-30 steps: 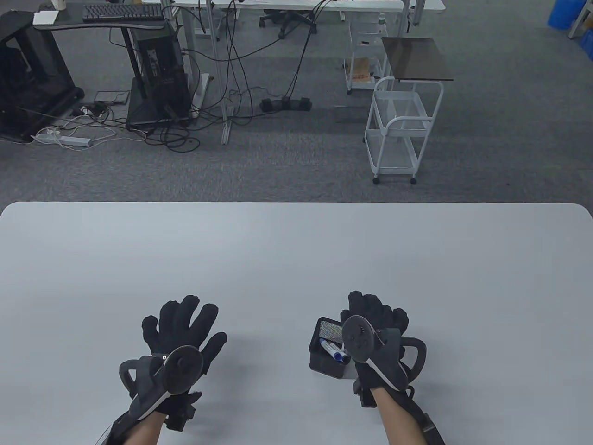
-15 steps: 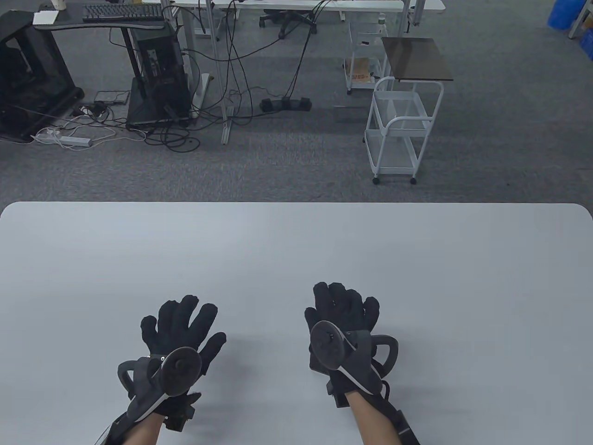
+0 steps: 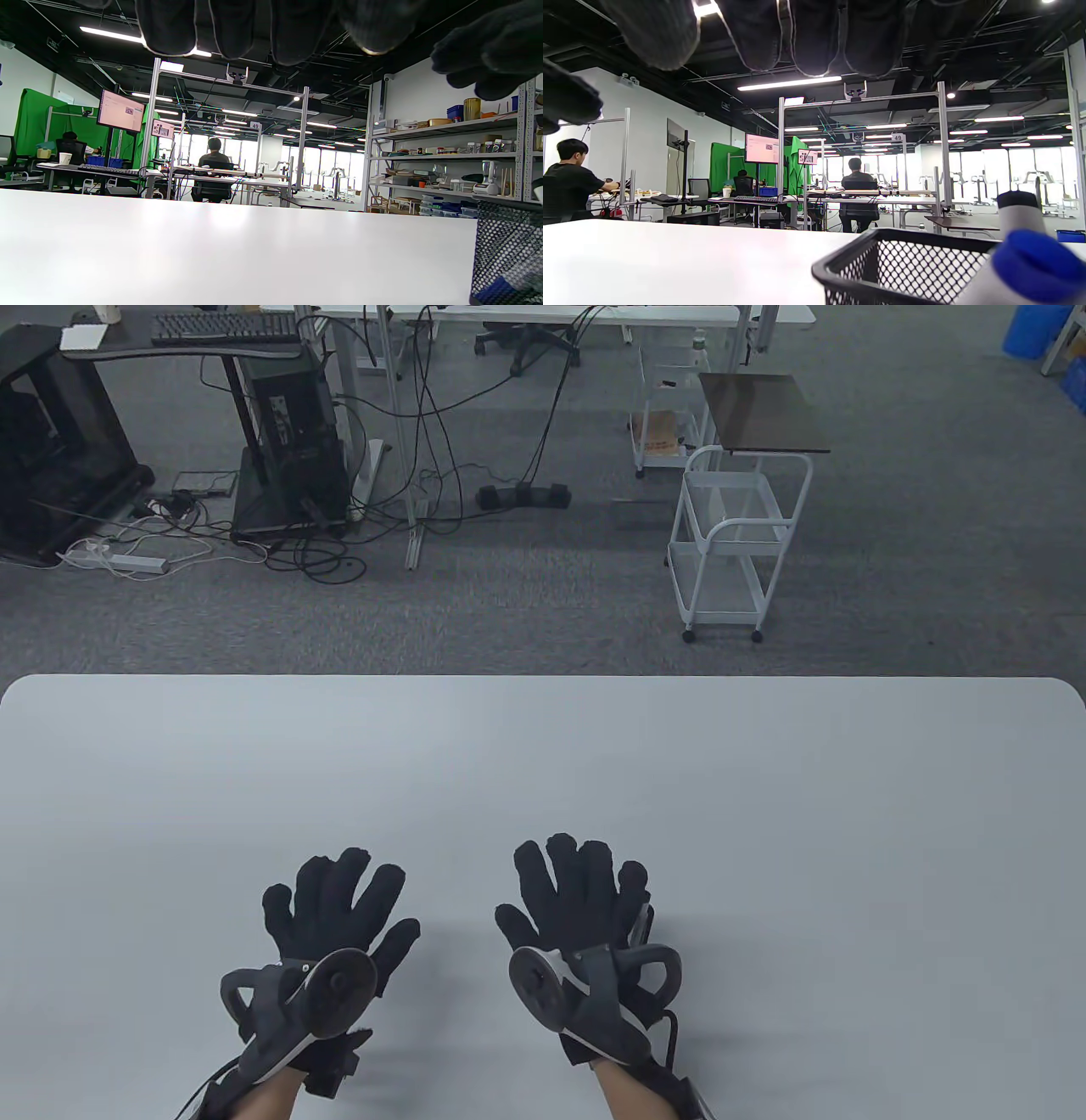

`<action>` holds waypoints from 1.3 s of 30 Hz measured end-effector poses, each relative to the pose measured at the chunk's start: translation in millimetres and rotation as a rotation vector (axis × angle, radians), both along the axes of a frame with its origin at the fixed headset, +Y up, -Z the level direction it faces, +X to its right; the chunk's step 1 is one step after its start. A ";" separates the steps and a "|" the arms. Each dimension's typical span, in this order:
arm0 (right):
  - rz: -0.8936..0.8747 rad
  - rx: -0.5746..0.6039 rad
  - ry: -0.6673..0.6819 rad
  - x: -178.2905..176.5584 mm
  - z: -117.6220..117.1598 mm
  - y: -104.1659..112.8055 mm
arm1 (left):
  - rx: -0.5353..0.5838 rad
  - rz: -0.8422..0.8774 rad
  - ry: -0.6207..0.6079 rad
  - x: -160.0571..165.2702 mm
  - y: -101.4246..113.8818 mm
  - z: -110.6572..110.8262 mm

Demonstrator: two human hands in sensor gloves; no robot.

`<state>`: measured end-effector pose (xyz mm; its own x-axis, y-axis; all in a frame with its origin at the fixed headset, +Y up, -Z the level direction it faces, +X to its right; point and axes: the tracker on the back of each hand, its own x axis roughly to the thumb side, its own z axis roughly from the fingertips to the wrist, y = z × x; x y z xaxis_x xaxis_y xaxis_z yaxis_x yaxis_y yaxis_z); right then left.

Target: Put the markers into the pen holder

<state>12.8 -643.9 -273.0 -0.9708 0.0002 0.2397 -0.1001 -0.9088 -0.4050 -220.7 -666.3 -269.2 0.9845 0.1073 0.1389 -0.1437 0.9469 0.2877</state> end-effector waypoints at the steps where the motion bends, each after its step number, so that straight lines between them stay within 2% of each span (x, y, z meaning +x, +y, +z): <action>1: -0.004 0.004 0.007 -1.0 0.8 -1.9 | 0.006 -0.001 -0.002 0.8 0.4 0.4; 15: 0.045 -0.034 0.101 -8.0 1.2 -25.2 | 0.028 -0.027 -0.030 7.4 -0.8 1.2; 26: 0.083 -0.015 0.111 -9.4 3.5 -27.6 | 0.106 -0.108 -0.073 22.2 -5.8 8.4; 39: 0.087 0.008 0.116 -10.8 5.4 -27.8 | 0.171 -0.160 -0.067 30.0 -4.6 16.5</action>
<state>2.0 -671.7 -267.6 -0.9328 -0.0847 0.3502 -0.0682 -0.9130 -0.4023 -190.6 -670.9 -252.7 0.9750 -0.0800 0.2074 -0.0201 0.8975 0.4406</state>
